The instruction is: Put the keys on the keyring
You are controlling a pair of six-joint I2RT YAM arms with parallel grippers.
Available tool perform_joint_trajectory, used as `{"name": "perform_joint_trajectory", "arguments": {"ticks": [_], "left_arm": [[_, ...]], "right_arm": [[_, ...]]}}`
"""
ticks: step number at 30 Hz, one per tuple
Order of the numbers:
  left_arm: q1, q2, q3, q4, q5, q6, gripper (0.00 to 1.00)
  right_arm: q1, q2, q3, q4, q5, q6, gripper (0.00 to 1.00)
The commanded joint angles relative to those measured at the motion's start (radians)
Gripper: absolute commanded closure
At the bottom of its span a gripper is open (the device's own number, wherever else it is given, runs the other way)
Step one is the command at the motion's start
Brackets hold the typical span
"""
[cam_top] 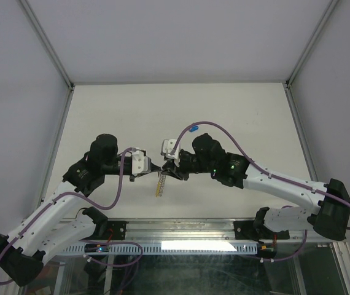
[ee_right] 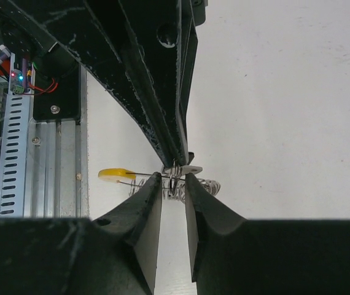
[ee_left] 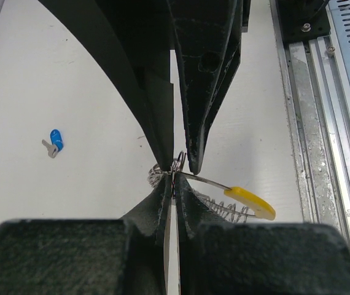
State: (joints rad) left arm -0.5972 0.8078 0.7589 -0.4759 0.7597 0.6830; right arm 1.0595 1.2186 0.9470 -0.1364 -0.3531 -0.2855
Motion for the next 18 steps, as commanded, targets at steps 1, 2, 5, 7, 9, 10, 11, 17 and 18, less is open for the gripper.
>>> {"name": "perform_joint_trajectory", "arguments": {"ticks": [1, 2, 5, 7, 9, 10, 11, 17, 18], "left_arm": [[-0.014, 0.001, 0.056, 0.015, 0.006, 0.029, 1.0], [-0.015, 0.002, 0.056, 0.013, 0.005, 0.029, 1.0], [-0.018, 0.003, 0.059, 0.011, 0.006, 0.033, 1.0], [-0.019, 0.001, 0.06, 0.009, 0.005, 0.034, 1.0], [-0.02, 0.0, 0.061, 0.005, 0.002, 0.036, 1.0], [-0.021, -0.001, 0.061, 0.005, 0.003, 0.036, 1.0], [-0.021, -0.004, 0.061, 0.005, 0.001, 0.035, 1.0], [-0.021, -0.047, 0.066, 0.013, 0.003, 0.002, 0.79], [-0.021, -0.061, 0.061, 0.022, 0.004, -0.009, 0.77]], "right_arm": [[-0.004, 0.002, 0.056, 0.032, -0.022, 0.009, 0.76], [-0.004, 0.006, 0.058, 0.031, -0.023, 0.008, 0.77], [-0.004, 0.014, 0.063, 0.023, -0.026, 0.003, 0.83], [-0.004, 0.02, 0.065, 0.016, -0.029, 0.001, 0.87], [-0.004, 0.02, 0.068, 0.014, -0.032, -0.001, 0.98], [-0.003, 0.018, 0.07, 0.013, -0.031, -0.001, 1.0], [-0.004, 0.016, 0.07, 0.012, -0.031, -0.003, 1.0], [-0.005, -0.027, 0.044, 0.006, -0.015, -0.046, 1.0], [-0.006, -0.037, 0.037, 0.01, -0.013, -0.051, 1.0]]}}
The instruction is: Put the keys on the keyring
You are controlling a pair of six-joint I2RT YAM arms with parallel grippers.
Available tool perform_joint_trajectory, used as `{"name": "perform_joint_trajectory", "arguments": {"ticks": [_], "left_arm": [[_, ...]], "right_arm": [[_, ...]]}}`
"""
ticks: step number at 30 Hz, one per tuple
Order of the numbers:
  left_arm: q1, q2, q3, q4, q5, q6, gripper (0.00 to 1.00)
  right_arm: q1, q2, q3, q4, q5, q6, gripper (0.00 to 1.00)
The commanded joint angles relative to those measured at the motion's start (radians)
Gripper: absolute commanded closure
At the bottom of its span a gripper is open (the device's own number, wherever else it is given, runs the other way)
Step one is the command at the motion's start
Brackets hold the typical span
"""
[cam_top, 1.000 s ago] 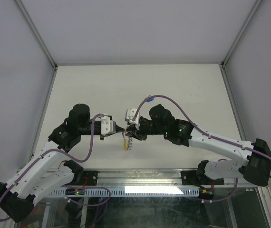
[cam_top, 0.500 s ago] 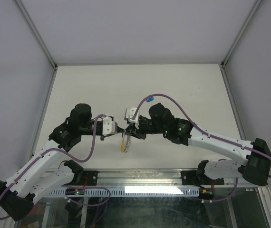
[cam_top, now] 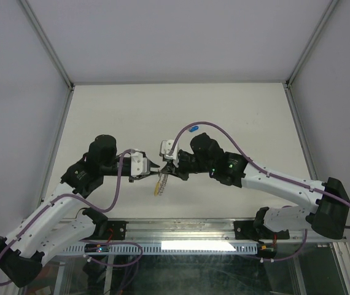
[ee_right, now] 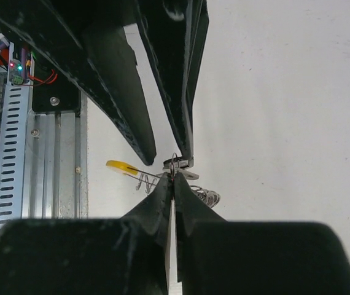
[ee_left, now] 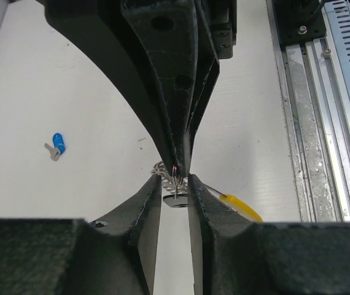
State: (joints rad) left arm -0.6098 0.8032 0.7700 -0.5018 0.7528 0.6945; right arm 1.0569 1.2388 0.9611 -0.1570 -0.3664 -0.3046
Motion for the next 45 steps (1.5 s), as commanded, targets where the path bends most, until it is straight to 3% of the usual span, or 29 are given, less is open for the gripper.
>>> {"name": "perform_joint_trajectory", "arguments": {"ticks": [1, 8, 17, 28, 45], "left_arm": [[-0.008, -0.07, 0.042, 0.063, 0.011, -0.032, 0.75], [-0.008, -0.152, -0.044, 0.183, 0.017, -0.15, 0.66], [-0.008, -0.177, -0.13, 0.4, 0.03, -0.285, 0.65], [-0.008, -0.137, -0.13, 0.388, 0.083, -0.25, 0.75], [-0.008, -0.12, -0.085, 0.24, 0.096, -0.125, 0.8]], "right_arm": [[-0.003, -0.074, 0.015, 0.035, 0.0, -0.039, 1.0], [-0.003, -0.15, -0.03, 0.096, -0.037, -0.073, 1.0], [-0.002, -0.188, -0.071, 0.181, -0.065, -0.068, 1.0], [-0.003, -0.193, -0.075, 0.194, -0.08, -0.067, 1.0], [-0.002, -0.203, -0.076, 0.196, -0.077, -0.068, 1.0]]}}
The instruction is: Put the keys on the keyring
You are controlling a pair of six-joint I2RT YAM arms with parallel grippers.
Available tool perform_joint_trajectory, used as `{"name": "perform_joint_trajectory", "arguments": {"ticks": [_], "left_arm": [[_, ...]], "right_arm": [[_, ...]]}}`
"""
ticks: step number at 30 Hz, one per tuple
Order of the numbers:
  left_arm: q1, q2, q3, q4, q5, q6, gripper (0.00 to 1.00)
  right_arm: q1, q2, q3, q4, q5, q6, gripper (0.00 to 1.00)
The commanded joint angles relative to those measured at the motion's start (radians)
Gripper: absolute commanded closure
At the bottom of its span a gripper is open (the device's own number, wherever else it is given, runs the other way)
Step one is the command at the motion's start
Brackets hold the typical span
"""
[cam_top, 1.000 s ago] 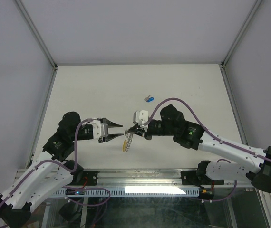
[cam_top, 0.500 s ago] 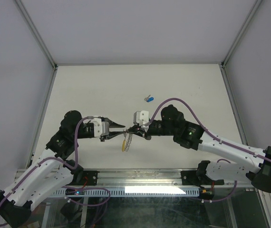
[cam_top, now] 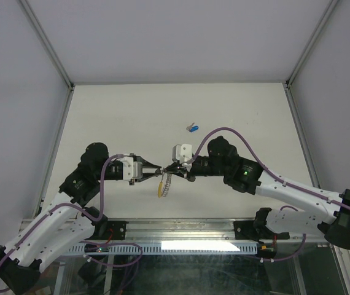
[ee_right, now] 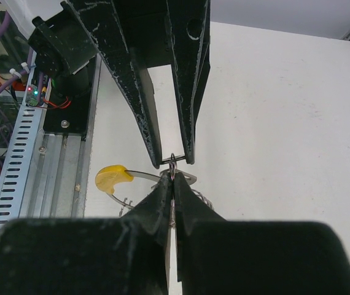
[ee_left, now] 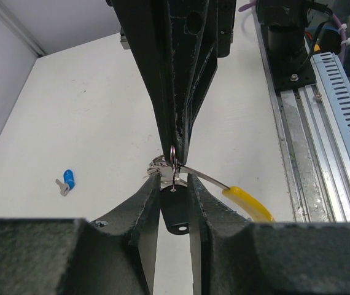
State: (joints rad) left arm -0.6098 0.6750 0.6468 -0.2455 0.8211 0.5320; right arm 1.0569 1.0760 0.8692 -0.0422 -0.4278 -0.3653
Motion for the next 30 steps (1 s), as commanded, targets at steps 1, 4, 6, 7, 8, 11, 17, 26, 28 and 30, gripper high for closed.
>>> {"name": "perform_joint_trajectory", "arguments": {"ticks": [1, 4, 6, 7, 8, 11, 17, 26, 28, 30], "left_arm": [[-0.008, 0.012, 0.042, -0.017, 0.03, 0.039, 0.82], [-0.008, 0.022, 0.049, -0.017, 0.034, 0.045, 0.88], [-0.008, 0.027, 0.054, -0.017, 0.035, 0.047, 0.95], [-0.008, 0.029, 0.054, -0.018, 0.034, 0.048, 0.99], [-0.007, 0.029, 0.055, -0.018, 0.033, 0.049, 1.0], [-0.008, 0.028, 0.051, -0.018, 0.031, 0.049, 1.0], [-0.008, 0.017, 0.042, -0.018, 0.026, 0.049, 1.0], [-0.008, 0.012, 0.036, -0.023, 0.022, 0.051, 1.0], [-0.008, 0.014, 0.039, -0.023, 0.026, 0.054, 1.0], [-0.008, 0.019, 0.04, -0.024, 0.033, 0.056, 1.0]], "right_arm": [[-0.003, -0.04, 0.016, 0.081, -0.015, -0.007, 1.0], [-0.003, -0.037, 0.017, 0.081, -0.018, -0.006, 1.0], [-0.003, -0.036, 0.017, 0.084, -0.021, -0.006, 1.0], [-0.003, -0.036, 0.017, 0.085, -0.022, -0.006, 1.0], [-0.003, -0.037, 0.017, 0.086, -0.022, -0.006, 1.0], [-0.003, -0.043, 0.017, 0.091, -0.02, -0.006, 1.0], [-0.002, -0.067, -0.002, 0.145, -0.014, 0.011, 1.0], [-0.003, -0.093, -0.049, 0.254, -0.007, 0.043, 1.0], [-0.003, -0.09, -0.055, 0.275, -0.003, 0.053, 1.0], [-0.003, -0.085, -0.066, 0.309, -0.001, 0.067, 1.0]]}}
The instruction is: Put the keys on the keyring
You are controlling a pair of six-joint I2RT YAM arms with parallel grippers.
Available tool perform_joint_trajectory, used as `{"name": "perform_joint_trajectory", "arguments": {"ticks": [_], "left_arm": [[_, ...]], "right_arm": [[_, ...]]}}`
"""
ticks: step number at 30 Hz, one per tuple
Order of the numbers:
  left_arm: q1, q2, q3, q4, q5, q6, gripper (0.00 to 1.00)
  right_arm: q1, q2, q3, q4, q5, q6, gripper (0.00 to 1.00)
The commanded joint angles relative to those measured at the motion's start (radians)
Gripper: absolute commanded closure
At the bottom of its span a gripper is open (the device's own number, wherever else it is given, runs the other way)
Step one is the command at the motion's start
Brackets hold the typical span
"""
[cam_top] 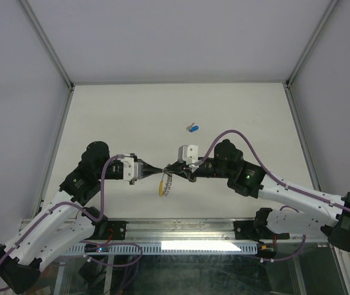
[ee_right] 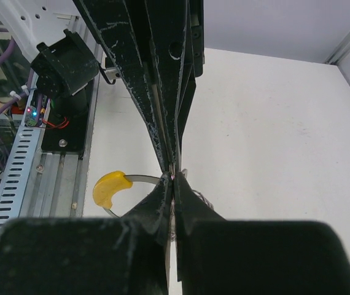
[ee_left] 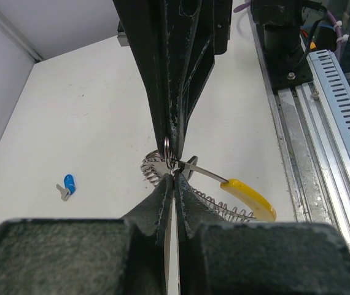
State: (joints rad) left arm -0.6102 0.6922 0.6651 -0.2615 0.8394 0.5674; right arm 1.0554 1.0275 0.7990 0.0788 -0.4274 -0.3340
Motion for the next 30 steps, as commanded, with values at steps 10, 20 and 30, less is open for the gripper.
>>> {"name": "perform_joint_trajectory", "arguments": {"ticks": [10, 20, 30], "left_arm": [[-0.008, 0.002, 0.021, 0.013, 0.045, 0.01, 1.0], [-0.008, -0.07, 0.04, 0.026, -0.028, -0.018, 0.77], [-0.008, -0.06, 0.011, 0.161, 0.044, -0.12, 0.76]], "right_arm": [[-0.001, -0.007, -0.057, 0.384, 0.014, 0.112, 1.0], [-0.002, -0.059, -0.091, 0.314, -0.009, 0.084, 1.0], [-0.002, -0.063, -0.087, 0.297, -0.009, 0.084, 1.0]]}}
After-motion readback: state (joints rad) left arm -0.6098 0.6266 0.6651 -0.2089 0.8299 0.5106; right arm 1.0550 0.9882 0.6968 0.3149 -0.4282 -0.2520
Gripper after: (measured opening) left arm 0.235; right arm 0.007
